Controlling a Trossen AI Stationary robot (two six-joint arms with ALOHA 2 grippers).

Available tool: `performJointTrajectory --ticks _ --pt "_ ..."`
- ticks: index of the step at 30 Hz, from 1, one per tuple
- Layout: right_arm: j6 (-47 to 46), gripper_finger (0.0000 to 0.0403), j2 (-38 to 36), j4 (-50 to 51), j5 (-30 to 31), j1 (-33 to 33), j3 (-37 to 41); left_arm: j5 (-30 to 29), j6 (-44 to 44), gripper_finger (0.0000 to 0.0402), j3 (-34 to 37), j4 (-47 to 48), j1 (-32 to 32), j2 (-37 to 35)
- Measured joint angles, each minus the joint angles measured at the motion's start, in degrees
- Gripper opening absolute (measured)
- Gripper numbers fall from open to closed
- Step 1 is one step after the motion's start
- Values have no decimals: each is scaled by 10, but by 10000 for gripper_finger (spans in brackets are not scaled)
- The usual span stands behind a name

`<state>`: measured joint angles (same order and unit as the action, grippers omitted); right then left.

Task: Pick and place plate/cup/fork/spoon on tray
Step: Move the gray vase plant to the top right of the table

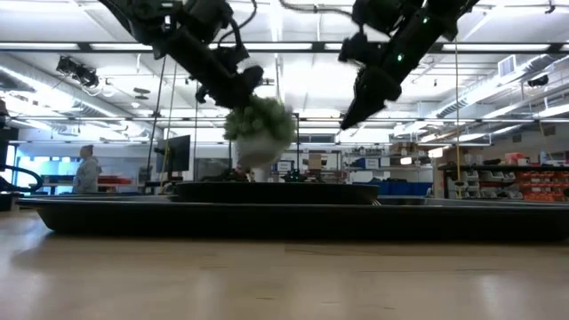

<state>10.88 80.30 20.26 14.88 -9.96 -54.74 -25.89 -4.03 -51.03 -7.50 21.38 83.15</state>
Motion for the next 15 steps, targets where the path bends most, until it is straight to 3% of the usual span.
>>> performJointTrajectory --ticks 10,15 --pt "-57 158 -83 39 -10 40 0 38 5 79 -3 -159 -6 104" --pt "-94 158 -107 67 -15 66 0 36 18 79 -21 -135 -6 117"
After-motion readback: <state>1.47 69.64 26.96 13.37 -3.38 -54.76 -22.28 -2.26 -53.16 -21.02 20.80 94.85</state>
